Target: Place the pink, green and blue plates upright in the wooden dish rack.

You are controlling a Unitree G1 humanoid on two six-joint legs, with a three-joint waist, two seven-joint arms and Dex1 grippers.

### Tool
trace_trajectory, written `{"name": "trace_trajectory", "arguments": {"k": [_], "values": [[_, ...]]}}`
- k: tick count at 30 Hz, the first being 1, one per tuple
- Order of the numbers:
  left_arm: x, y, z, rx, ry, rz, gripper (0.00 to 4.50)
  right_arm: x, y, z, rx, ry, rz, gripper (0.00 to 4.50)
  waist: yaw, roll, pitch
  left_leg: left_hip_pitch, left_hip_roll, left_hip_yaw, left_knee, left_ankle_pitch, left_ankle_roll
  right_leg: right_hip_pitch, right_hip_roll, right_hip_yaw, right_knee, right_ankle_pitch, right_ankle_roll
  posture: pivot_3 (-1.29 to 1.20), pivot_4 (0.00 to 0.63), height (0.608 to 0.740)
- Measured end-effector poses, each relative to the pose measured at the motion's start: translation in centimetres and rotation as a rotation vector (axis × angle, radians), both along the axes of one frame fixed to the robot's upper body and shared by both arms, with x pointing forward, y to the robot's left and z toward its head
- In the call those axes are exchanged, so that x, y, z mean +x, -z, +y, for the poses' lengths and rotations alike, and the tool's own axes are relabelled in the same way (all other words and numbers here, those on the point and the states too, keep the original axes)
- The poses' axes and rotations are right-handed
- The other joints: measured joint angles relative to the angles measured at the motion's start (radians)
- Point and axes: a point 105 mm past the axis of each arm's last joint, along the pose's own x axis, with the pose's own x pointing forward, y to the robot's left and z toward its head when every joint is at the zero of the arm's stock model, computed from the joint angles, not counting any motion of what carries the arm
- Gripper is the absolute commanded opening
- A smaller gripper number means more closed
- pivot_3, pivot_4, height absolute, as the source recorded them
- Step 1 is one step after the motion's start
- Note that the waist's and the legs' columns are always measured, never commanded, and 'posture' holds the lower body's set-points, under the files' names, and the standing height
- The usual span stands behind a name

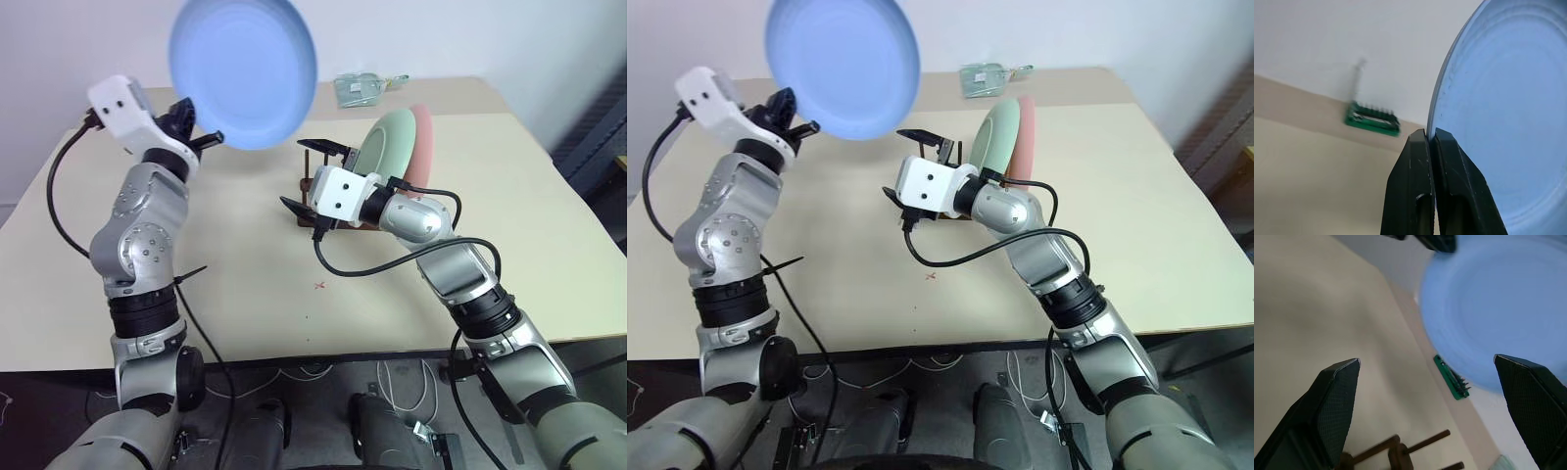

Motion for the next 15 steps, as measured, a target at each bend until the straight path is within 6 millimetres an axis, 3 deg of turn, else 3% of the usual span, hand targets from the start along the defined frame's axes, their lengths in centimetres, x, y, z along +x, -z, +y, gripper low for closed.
{"name": "trace_trajectory", "arguments": {"k": [6, 9, 15], "values": [[-0.5, -0.5, -2.1, 0.05, 0.069, 0.04, 0.03, 1.3, -0.8, -0.1, -0.128, 0.063, -0.204, 4.5, -0.004, -0.001, 0.0, 0.0, 0.0, 0.0, 0.0, 0.0, 0.0, 0.0, 0.0, 0.0, 0.0, 0.0, 0.0, 0.0, 0.15, 0.74], [-1.1, -1.6, -3.1, 0.074, 0.099, 0.022, 0.03, 2.0, -0.2, -0.3, -0.168, 0.093, -0.229, 4.5, -0.004, -0.001, 0.0, 0.0, 0.0, 0.0, 0.0, 0.0, -0.001, 0.0, 0.0, 0.0, -0.001, 0.0, 0.0, 0.0, 0.15, 0.74], [-1.6, -1.5, -4.6, 0.071, 0.165, 0.045, 0.03, 2.9, 0.1, -0.7, -0.214, 0.139, -0.266, 4.5, -0.006, -0.001, 0.001, 0.0, 0.0, 0.0, 0.0, 0.001, -0.001, 0.0, 0.0, 0.0, 0.0, 0.0, 0.0, 0.0, 0.15, 0.74]]}}
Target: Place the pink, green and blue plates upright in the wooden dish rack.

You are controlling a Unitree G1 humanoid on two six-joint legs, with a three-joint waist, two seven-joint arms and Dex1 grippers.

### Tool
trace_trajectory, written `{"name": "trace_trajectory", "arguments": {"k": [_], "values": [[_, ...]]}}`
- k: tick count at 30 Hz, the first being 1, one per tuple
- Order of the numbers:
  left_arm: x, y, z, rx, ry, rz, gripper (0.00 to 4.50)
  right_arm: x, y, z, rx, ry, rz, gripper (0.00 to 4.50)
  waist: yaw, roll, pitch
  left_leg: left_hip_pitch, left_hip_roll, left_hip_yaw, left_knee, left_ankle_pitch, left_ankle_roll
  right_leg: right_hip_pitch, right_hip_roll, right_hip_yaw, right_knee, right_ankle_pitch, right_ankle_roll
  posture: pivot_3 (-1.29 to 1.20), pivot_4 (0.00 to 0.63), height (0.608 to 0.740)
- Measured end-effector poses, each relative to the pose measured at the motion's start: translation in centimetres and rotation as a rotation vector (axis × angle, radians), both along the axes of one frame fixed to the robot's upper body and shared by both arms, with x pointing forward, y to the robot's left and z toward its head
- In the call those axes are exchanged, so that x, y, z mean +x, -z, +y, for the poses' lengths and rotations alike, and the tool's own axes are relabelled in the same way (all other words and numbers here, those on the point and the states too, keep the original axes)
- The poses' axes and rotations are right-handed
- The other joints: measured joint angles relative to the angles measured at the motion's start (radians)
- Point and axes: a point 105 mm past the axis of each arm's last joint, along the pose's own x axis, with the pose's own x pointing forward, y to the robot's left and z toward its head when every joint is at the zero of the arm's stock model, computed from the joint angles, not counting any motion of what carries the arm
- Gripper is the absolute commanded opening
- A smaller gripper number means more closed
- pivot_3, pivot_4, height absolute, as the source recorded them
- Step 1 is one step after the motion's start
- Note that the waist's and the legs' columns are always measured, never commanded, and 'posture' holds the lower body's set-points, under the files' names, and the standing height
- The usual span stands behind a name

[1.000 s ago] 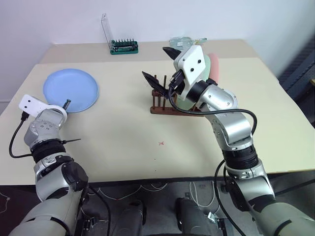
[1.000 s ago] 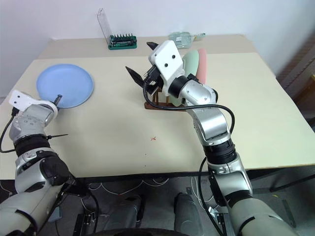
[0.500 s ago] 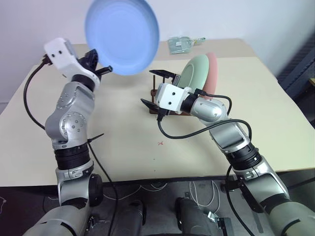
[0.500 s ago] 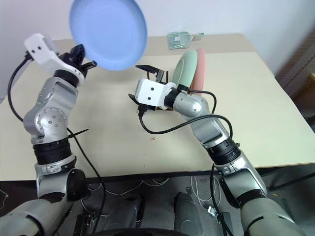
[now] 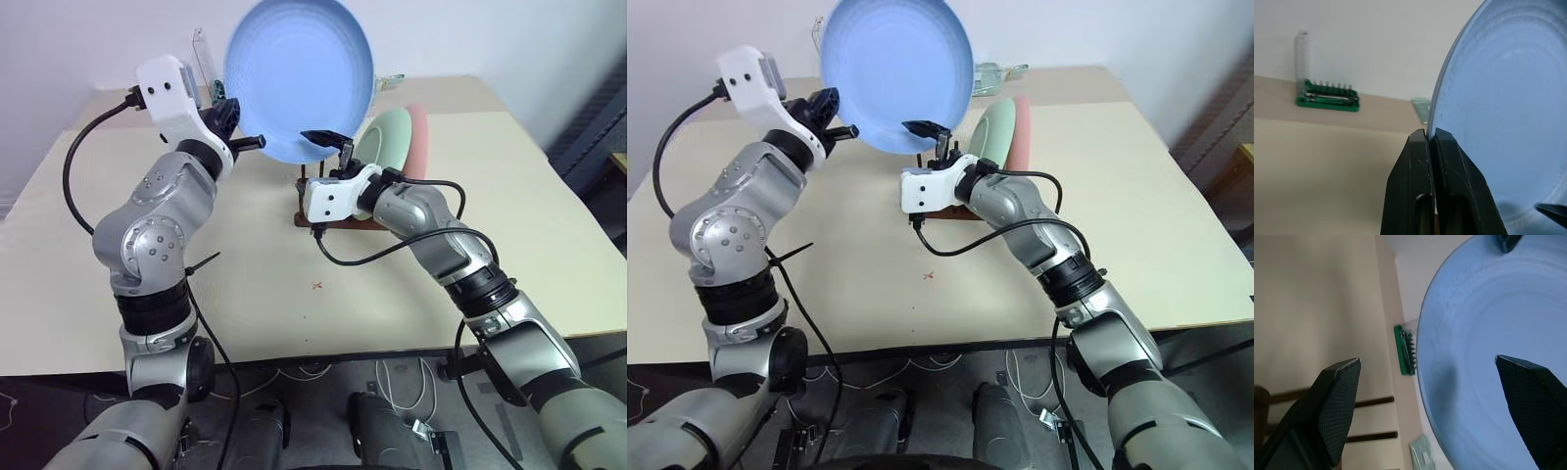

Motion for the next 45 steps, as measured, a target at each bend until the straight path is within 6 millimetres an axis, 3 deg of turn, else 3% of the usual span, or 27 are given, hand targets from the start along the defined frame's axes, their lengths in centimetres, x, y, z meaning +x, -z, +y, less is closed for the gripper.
{"name": "trace_trajectory", "arguments": {"k": [3, 10, 12, 15, 21, 23, 28, 31, 35, 37, 39, 42, 45], "values": [[-0.5, -0.5, -0.3, 0.008, 0.017, -0.011, 0.0, 0.5, -0.4, -0.1, -0.009, 0.026, -0.027, 3.63, 0.0, 0.0, 0.0, 0.0, 0.0, 0.0, 0.0, 0.0, 0.0, 0.0, 0.0, 0.0, 0.0, 0.0, 0.0, 0.0, 0.15, 0.74], [-0.7, -0.6, 0.2, -0.005, 0.001, -0.006, 0.0, 0.5, -0.7, 0.0, -0.006, 0.028, -0.058, 0.1, 0.001, 0.0, 0.0, 0.0, 0.0, 0.0, 0.0, 0.0, 0.0, 0.0, 0.0, 0.0, 0.0, 0.0, 0.0, 0.0, 0.15, 0.74], [-0.7, -0.7, 0.6, -0.022, -0.011, -0.007, 0.0, 0.3, -0.8, 0.2, -0.007, 0.016, -0.069, 0.04, 0.0, 0.0, 0.0, 0.0, 0.0, 0.0, 0.0, 0.0, 0.0, 0.0, 0.0, 0.0, 0.0, 0.0, 0.0, 0.0, 0.15, 0.74], [-0.8, -1.2, 0.8, -0.105, 0.002, -0.042, 0.96, 0.1, -0.8, 0.5, -0.006, -0.004, -0.082, 0.0, 0.002, 0.0, 0.0, 0.0, 0.0, 0.0, 0.0, 0.0, -0.001, 0.0, 0.0, 0.0, 0.0, 0.0, 0.0, 0.0, 0.15, 0.74], [-1.6, -4.9, 3.6, -0.291, -0.066, -0.224, 3.87, -0.4, -0.9, 0.9, -0.004, -0.04, -0.085, 0.0, 0.001, -0.001, 0.0, 0.0, 0.0, 0.0, 0.0, 0.001, -0.001, 0.0, 0.0, 0.0, -0.001, 0.0, 0.0, 0.0, 0.15, 0.74], [-1.5, -5.3, 4.9, -0.318, -0.114, -0.251, 3.87, -0.5, -0.8, 1.1, -0.001, -0.053, -0.073, 0.0, 0.002, -0.001, 0.0, 0.0, 0.0, 0.0, 0.0, 0.001, -0.001, 0.0, 0.0, 0.0, -0.001, 0.0, 0.0, 0.0, 0.15, 0.74], [-1.7, -5.0, 12.4, -0.292, -0.382, -0.297, 3.87, -1.8, -0.2, 2.2, 0.066, -0.134, 0.012, 0.0, -0.005, 0.0, 0.0, 0.001, 0.001, 0.0, -0.001, 0.001, -0.001, 0.0, 0.001, 0.001, 0.0, 0.0, 0.0, 0.0, 0.15, 0.74], [-2.1, -3.6, 15.7, -0.213, -0.498, -0.297, 3.87, -2.3, -0.3, 2.8, 0.136, -0.171, 0.074, 0.0, -0.002, 0.0, 0.0, 0.0, 0.001, 0.0, 0.0, 0.001, -0.001, 0.0, 0.001, 0.001, 0.0, 0.0, 0.0, 0.0, 0.15, 0.74], [-2.2, -0.6, 18.6, -0.076, -0.581, -0.221, 3.87, -3.5, -2.2, 3.7, 0.342, -0.25, 0.187, 0.0, 0.0, -0.001, 0.0, 0.0, 0.0, -0.001, 0.0, 0.001, -0.001, 0.001, 0.001, 0.001, 0.0, 0.0, 0.0, 0.0, 0.15, 0.74], [-1.8, 1.7, 18.9, 0.036, -0.566, -0.151, 3.87, -4.1, -3.4, 3.9, 0.478, -0.296, 0.269, 0.0, -0.001, -0.001, 0.0, 0.0, 0.0, -0.001, 0.0, 0.0, -0.001, 0.0, 0.001, 0.001, 0.0, 0.0, 0.0, 0.0, 0.15, 0.74], [-1.3, 5.0, 17.9, 0.199, -0.51, -0.055, 3.87, -4.6, -5.0, 3.5, 0.638, -0.343, 0.358, 0.0, 0.0, 0.0, 0.0, 0.001, 0.0, -0.002, -0.001, -0.001, 0.001, 0.001, 0.001, 0.001, 0.0, 0.0, 0.0, 0.0, 0.15, 0.74], [-0.9, 10.0, 14.5, 0.335, -0.332, 0.057, 3.87, -5.0, -6.2, 2.8, 0.859, -0.398, 0.534, 0.0, 0.003, 0.0, 0.0, 0.0, 0.0, -0.002, -0.001, -0.002, 0.004, 0.0, 0.001, 0.0, 0.0, 0.0, -0.001, 0.0, 0.15, 0.74], [-1.3, 12.4, 10.4, 0.359, -0.15, 0.071, 3.87, -5.1, -5.8, 2.2, 1.012, -0.418, 0.711, 0.0, 0.001, 0.0, 0.0, 0.0, 0.001, -0.003, -0.001, -0.002, 0.004, -0.001, 0.001, 0.0, 0.001, 0.0, -0.001, 0.0, 0.15, 0.74]]}}
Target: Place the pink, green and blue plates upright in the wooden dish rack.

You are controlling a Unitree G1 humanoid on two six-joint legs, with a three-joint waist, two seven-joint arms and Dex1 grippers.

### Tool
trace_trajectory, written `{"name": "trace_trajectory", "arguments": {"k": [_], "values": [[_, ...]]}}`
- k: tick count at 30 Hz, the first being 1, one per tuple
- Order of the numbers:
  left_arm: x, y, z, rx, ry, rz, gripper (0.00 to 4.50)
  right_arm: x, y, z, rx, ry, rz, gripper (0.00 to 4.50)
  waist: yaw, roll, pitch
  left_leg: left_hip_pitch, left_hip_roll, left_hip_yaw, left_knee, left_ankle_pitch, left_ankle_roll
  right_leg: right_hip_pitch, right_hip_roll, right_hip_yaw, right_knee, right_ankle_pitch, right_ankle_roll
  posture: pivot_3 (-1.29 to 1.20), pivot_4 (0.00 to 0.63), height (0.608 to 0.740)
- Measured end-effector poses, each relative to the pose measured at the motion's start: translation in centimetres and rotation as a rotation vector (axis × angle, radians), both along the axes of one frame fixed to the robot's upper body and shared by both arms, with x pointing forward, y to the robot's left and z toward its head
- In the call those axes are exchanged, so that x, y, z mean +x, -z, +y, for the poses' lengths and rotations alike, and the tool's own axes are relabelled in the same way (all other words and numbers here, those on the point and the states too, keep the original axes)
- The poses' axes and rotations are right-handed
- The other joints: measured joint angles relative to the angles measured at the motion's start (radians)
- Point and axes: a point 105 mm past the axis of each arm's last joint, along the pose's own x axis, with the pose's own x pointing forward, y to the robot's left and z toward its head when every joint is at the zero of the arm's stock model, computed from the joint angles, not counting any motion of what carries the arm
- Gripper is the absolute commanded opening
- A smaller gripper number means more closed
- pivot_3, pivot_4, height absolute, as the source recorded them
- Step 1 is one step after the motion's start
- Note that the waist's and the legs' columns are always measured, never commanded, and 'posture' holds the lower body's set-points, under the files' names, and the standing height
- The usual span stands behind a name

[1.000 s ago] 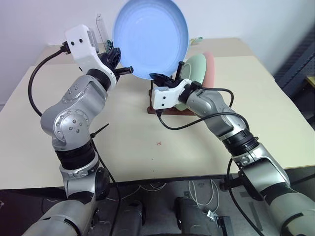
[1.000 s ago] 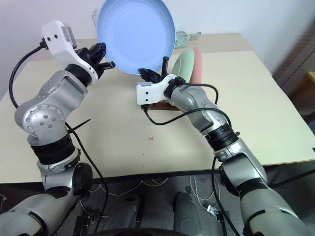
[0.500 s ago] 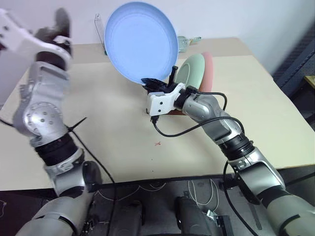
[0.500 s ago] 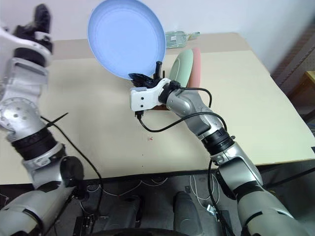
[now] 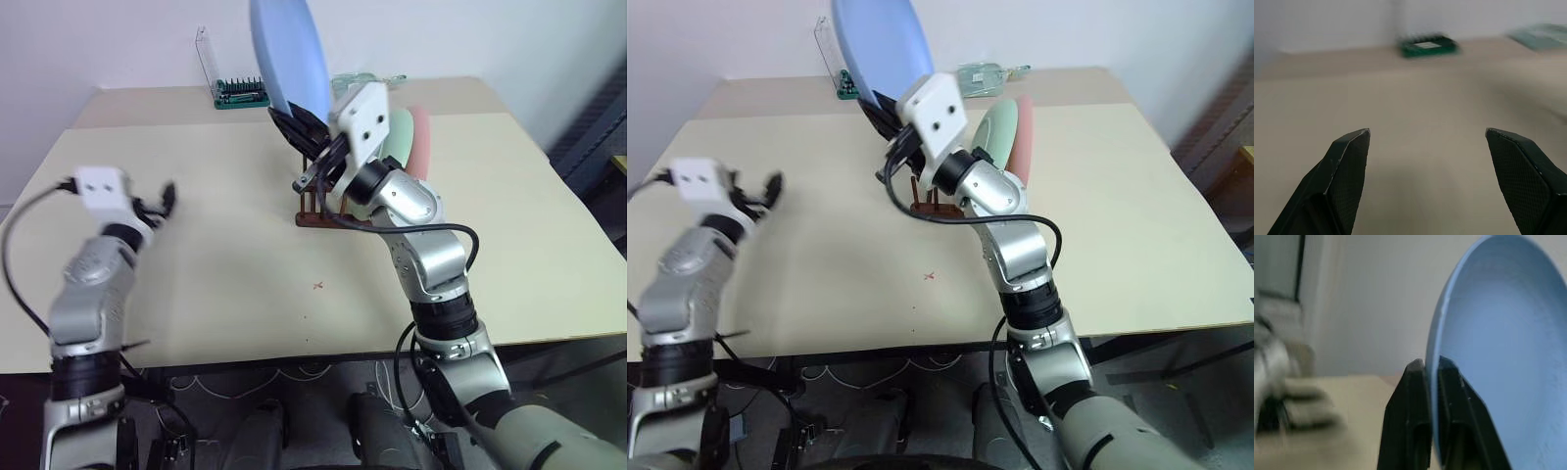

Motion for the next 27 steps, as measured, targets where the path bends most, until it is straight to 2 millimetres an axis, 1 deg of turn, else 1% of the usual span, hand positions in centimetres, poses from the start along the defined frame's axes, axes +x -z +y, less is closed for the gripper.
{"name": "trace_trajectory", "arguments": {"k": [3, 4, 7, 9, 13, 16, 20, 27], "values": [[-0.7, -0.1, -1.9, 0.026, 0.109, -0.022, 3.87, 0.1, 0.3, -0.3, 0.076, -0.033, 0.123, 0.0, -0.006, 0.002, -0.001, 0.001, 0.0, 0.001, -0.001, 0.0, 0.0, -0.001, 0.0, 0.0, 0.001, 0.0, 0.0, 0.0, 0.15, 0.74], [-1.1, 0.1, -2.9, 0.039, 0.163, -0.019, 3.87, 0.3, 0.3, -0.6, 0.116, -0.037, 0.164, 0.0, -0.006, 0.004, -0.001, 0.001, 0.0, 0.001, -0.001, 0.0, 0.0, -0.001, 0.0, 0.0, 0.001, 0.0, 0.0, 0.0, 0.15, 0.74], [-2.5, 2.1, -5.5, 0.054, 0.323, 0.036, 3.87, 0.7, 0.6, -1.0, 0.21, -0.054, 0.279, 0.0, -0.006, 0.005, -0.001, 0.001, 0.001, 0.001, -0.001, 0.0, 0.0, -0.001, 0.0, 0.0, 0.001, 0.0, -0.001, 0.0, 0.15, 0.74], [-3.2, 3.2, -6.4, 0.054, 0.389, 0.071, 3.87, 1.0, 0.9, -1.3, 0.233, -0.054, 0.332, 0.0, -0.004, 0.005, 0.0, 0.0, 0.0, 0.001, -0.001, 0.0, 0.0, -0.001, 0.0, 0.0, 0.001, 0.0, -0.001, 0.0, 0.15, 0.74], [-4.3, 3.6, -7.4, 0.079, 0.474, 0.089, 3.87, 1.8, 1.3, -1.7, 0.284, -0.047, 0.416, 0.0, -0.004, 0.005, 0.0, 0.0, 0.0, 0.002, -0.001, 0.0, 0.0, -0.001, 0.0, 0.0, 0.001, 0.0, -0.001, 0.0, 0.15, 0.74], [-4.9, 4.1, -7.9, 0.084, 0.514, 0.113, 3.87, 2.2, 1.4, -1.9, 0.297, -0.047, 0.445, 0.0, -0.004, 0.006, 0.0, 0.001, 0.0, 0.002, -0.001, 0.0, 0.001, -0.001, 0.0, 0.0, 0.001, 0.0, -0.001, 0.0, 0.15, 0.74], [-4.9, 4.3, -8.0, 0.09, 0.515, 0.118, 3.87, 2.8, 1.3, -1.7, 0.315, -0.059, 0.483, 0.0, -0.005, 0.006, 0.0, 0.001, 0.0, 0.002, -0.001, 0.0, 0.001, -0.001, 0.0, 0.0, 0.001, 0.0, 0.0, 0.0, 0.15, 0.74], [-4.9, 4.4, -8.1, 0.095, 0.513, 0.119, 3.87, 3.7, 2.3, -1.5, 0.31, -0.066, 0.578, 0.0, -0.005, 0.006, 0.0, 0.0, 0.0, 0.002, -0.001, 0.0, 0.001, -0.001, 0.0, 0.0, 0.001, 0.0, 0.0, 0.0, 0.15, 0.74]]}}
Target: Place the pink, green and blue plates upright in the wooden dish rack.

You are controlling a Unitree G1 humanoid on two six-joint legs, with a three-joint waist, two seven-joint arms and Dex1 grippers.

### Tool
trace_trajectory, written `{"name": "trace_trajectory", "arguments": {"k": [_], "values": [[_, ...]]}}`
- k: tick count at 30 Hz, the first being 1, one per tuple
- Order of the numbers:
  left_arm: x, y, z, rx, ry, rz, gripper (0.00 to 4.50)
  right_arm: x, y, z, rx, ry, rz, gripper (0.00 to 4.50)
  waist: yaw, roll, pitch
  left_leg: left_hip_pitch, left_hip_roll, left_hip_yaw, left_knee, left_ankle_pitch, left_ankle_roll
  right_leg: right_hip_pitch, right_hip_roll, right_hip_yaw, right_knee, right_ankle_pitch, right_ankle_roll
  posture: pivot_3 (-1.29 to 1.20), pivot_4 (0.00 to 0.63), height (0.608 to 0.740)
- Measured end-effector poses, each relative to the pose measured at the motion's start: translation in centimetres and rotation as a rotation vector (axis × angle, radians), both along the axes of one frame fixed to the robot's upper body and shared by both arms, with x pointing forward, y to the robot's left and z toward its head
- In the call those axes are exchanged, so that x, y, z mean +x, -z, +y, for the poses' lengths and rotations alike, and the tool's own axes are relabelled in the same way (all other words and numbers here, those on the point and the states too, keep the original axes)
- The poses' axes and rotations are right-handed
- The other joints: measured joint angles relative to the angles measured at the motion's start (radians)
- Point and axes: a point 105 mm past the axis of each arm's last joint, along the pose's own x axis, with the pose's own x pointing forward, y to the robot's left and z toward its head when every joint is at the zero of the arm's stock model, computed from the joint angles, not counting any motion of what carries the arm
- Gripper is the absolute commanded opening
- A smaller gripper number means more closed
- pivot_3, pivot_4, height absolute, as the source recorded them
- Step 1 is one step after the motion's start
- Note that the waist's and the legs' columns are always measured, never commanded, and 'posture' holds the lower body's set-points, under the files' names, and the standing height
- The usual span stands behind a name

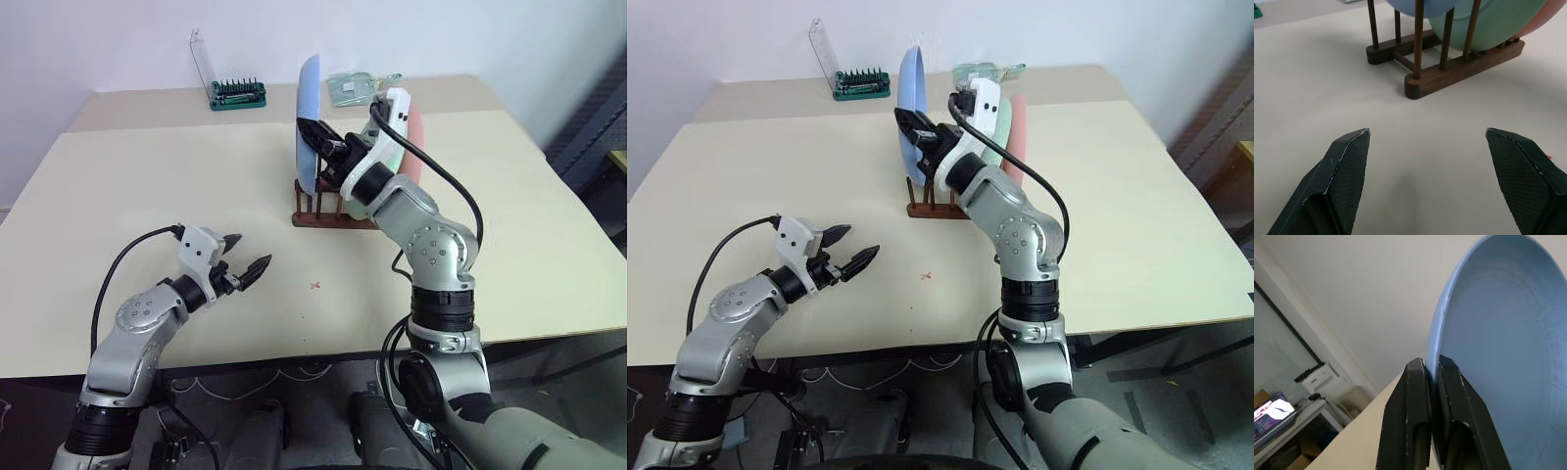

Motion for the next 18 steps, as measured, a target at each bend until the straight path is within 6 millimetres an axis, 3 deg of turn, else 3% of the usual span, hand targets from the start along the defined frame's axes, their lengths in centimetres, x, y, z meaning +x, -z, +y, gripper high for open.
{"name": "trace_trajectory", "arguments": {"k": [6, 9, 16, 18], "values": [[0.0, 0.2, -0.4, -0.001, 0.01, 0.005, 3.87, 1.3, 0.1, -0.5, 0.032, 0.035, 0.083, 0.0, 0.0, 0.0, 0.0, 0.0, 0.0, 0.0, 0.0, 0.0, 0.0, 0.0, 0.0, 0.0, 0.0, 0.0, 0.0, 0.0, 0.15, 0.74], [0.0, 0.3, -0.6, 0.003, 0.014, 0.006, 3.96, 1.7, 0.7, -0.6, 0.026, 0.045, 0.115, 1.02, 0.0, 0.0, 0.0, 0.0, 0.0, 0.0, 0.0, 0.0, 0.0, 0.0, 0.0, 0.0, 0.0, 0.0, 0.0, 0.0, 0.15, 0.74], [0.0, 0.5, -0.7, 0.003, 0.014, 0.008, 3.96, 1.8, 0.7, -0.6, 0.01, 0.048, 0.116, 4.48, 0.0, 0.0, 0.0, 0.0, 0.0, 0.0, 0.0, 0.0, 0.0, 0.0, 0.0, 0.0, 0.0, 0.0, 0.0, 0.0, 0.15, 0.74], [0.0, 0.5, -0.8, -0.001, 0.015, 0.009, 3.96, 1.8, 0.7, -0.5, 0.0, 0.052, 0.11, 4.48, 0.0, 0.0, 0.0, 0.0, 0.0, 0.0, 0.0, 0.0, 0.0, 0.0, 0.0, 0.0, 0.0, 0.0, 0.0, 0.0, 0.15, 0.74]]}}
